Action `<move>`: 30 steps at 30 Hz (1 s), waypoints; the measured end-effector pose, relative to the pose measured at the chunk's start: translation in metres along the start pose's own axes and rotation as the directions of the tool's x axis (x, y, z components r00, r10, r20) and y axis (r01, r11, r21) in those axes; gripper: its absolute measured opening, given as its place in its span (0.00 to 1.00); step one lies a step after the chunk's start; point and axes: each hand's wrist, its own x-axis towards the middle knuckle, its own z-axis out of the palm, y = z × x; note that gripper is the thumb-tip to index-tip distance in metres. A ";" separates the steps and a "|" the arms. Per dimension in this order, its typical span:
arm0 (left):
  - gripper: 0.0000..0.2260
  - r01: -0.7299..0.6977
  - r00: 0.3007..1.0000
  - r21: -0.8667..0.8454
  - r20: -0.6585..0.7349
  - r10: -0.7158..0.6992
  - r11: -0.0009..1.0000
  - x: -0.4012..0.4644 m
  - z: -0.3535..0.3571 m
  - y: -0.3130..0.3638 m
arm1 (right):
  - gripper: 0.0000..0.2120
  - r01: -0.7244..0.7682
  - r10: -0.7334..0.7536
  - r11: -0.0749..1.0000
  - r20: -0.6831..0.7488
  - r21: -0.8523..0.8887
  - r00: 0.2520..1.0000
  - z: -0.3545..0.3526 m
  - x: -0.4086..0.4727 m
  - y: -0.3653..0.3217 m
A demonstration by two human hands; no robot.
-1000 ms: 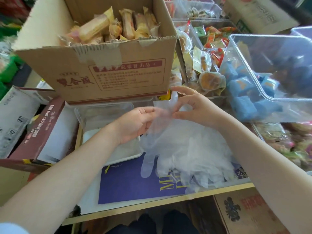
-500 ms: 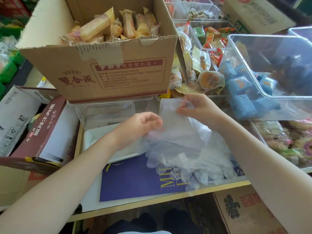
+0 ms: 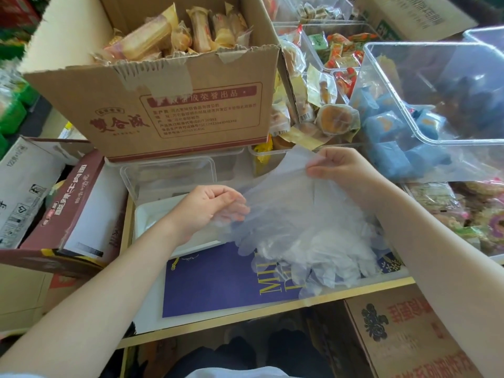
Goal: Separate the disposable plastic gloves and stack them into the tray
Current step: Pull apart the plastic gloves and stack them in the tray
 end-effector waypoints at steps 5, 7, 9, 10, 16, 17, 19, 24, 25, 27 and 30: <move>0.11 0.042 0.986 0.243 0.144 -0.079 0.969 0.003 0.002 0.010 | 0.07 0.059 -0.049 0.995 0.119 -0.080 0.992 0.010 -0.007 -0.003; 0.15 -0.004 0.992 0.264 0.123 -0.029 0.965 0.011 0.011 0.021 | 0.08 0.100 -0.076 0.989 0.199 -0.110 0.977 0.018 -0.009 -0.009; 0.11 -0.060 0.994 0.248 0.102 0.036 0.967 0.017 0.020 0.029 | 0.10 0.133 -0.107 0.987 0.253 -0.091 0.962 0.023 -0.010 -0.014; 0.09 -0.080 0.993 0.214 0.103 0.059 0.974 0.019 0.025 0.031 | 0.11 0.133 -0.110 0.989 0.268 -0.069 0.957 0.024 -0.011 -0.016; 0.10 -0.059 0.985 0.024 -0.163 0.062 0.998 0.024 0.027 0.013 | 0.08 0.019 -0.014 0.995 0.054 -0.099 0.998 0.018 -0.006 0.001; 0.11 -0.057 0.964 -0.029 -0.262 0.047 0.998 0.025 0.024 0.009 | 0.10 -0.010 -0.002 0.978 -0.057 -0.206 0.998 0.015 -0.005 0.007; 0.11 -0.117 0.891 -0.111 -0.451 0.054 0.987 0.029 0.017 0.004 | 0.14 -0.138 0.046 0.913 -0.239 -0.383 0.970 0.008 -0.005 0.016; 0.11 -0.327 0.800 -0.039 -0.544 0.254 0.944 0.025 0.018 0.003 | 0.23 -0.387 0.334 0.909 -0.284 -0.156 0.899 0.019 -0.009 0.015; 0.11 -0.341 0.813 -0.013 -0.505 0.288 0.940 0.025 0.022 0.001 | 0.24 -0.419 0.404 0.908 -0.246 -0.013 0.881 0.026 -0.009 0.010; 0.10 -0.346 0.847 0.028 -0.420 0.326 0.938 0.024 0.031 -0.005 | 0.23 -0.443 0.485 0.864 -0.158 0.237 0.860 0.042 -0.012 0.000; 0.10 -0.334 0.879 0.081 -0.335 0.341 0.939 0.019 0.044 -0.013 | 0.18 -0.369 0.453 0.814 -0.092 0.448 0.887 0.064 -0.016 -0.008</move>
